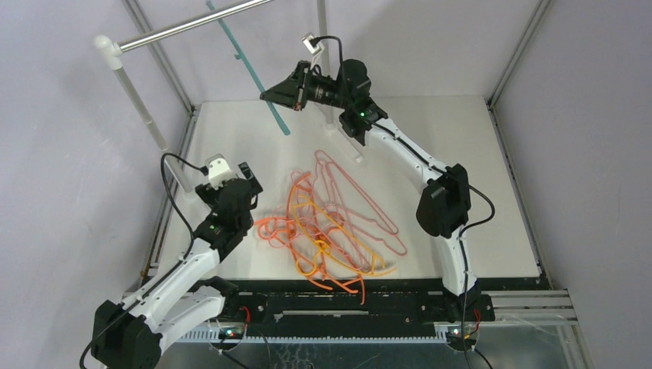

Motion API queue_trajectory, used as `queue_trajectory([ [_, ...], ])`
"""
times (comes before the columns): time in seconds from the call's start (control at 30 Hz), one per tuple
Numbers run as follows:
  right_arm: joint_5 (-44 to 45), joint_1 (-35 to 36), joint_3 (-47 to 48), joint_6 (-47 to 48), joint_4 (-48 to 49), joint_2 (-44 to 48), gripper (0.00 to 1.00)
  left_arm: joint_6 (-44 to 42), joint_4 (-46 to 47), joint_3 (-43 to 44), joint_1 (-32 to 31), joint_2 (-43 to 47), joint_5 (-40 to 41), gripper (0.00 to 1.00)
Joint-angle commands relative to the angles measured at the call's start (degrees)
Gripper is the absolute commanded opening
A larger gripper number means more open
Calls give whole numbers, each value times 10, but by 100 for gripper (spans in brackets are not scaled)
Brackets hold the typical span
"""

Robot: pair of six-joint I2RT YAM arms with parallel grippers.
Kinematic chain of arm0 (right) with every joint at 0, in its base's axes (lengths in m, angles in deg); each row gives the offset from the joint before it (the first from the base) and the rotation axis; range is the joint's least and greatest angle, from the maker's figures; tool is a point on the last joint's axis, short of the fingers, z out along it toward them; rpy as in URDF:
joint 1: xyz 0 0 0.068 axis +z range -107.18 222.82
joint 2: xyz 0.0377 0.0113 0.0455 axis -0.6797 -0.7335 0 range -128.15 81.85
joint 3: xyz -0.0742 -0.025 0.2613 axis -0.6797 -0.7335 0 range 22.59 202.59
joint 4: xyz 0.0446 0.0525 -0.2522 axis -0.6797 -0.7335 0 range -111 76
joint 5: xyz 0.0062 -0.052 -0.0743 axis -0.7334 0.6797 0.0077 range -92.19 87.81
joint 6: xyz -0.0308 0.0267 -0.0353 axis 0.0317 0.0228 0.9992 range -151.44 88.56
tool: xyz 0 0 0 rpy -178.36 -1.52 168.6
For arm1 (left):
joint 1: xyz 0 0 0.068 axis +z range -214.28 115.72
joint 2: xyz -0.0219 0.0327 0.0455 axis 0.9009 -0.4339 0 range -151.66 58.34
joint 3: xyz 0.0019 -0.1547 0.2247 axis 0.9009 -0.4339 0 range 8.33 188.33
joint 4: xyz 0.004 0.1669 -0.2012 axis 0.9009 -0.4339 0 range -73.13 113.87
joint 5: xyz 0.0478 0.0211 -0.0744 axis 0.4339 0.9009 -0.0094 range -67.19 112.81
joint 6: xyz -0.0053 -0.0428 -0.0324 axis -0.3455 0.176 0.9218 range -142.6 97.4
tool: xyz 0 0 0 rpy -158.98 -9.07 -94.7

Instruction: Organize the hangers

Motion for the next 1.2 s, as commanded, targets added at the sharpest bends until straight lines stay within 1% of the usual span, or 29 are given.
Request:
queue_trajectory([
  [0.0, -8, -1, 41, -23, 104, 0, 0, 16, 28, -3, -3, 6, -8, 99],
  [0.1, 9, -1, 77, -20, 86, -26, 0, 17, 28, -3, -2, 3, -11, 99],
  [0.23, 54, 0, 174, -8, 36, -84, 0, 22, 28, -4, -2, 4, -24, 99],
  [0.37, 83, -2, 235, -18, 38, -138, 0, 25, 32, -7, -2, 10, -29, 99],
  [0.57, 140, -1, 248, -4, 38, -159, 2, 28, 34, -9, -3, 13, -42, 99],
  [0.63, 156, -2, 248, 2, 32, -162, 4, 29, 34, -9, -3, 13, -44, 99],
  [0.7, 162, -2, 247, 3, 21, -166, 16, 27, 35, -9, -3, 12, -41, 99],
  [0.77, 158, -3, 239, 5, 12, -166, 21, 24, 35, -9, -3, 10, -37, 99],
  [0.8, 153, -3, 229, 7, 11, -163, 27, 22, 35, -8, -3, 9, -36, 99],
  [0.83, 149, -4, 214, 8, 12, -157, 36, 22, 34, -7, -3, 8, -35, 99],
  [0.87, 147, -4, 196, 12, 12, -147, 50, 21, 34, -6, -3, 7, -34, 99],
  [0.9, 147, -4, 173, 18, 13, -135, 66, 21, 34, -6, -3, 7, -35, 99],
  [1.0, 153, -3, 65, 40, 39, -78, 95, 20, 34, -7, -3, 7, -31, 99],
  [1.03, 157, -2, 34, 48, 47, -56, 99, 19, 33, -7, -4, 7, -29, 99],
  [1.17, 180, -2, -86, 79, 56, 27, 100, 16, 33, -7, -3, 6, -26, 99],
])
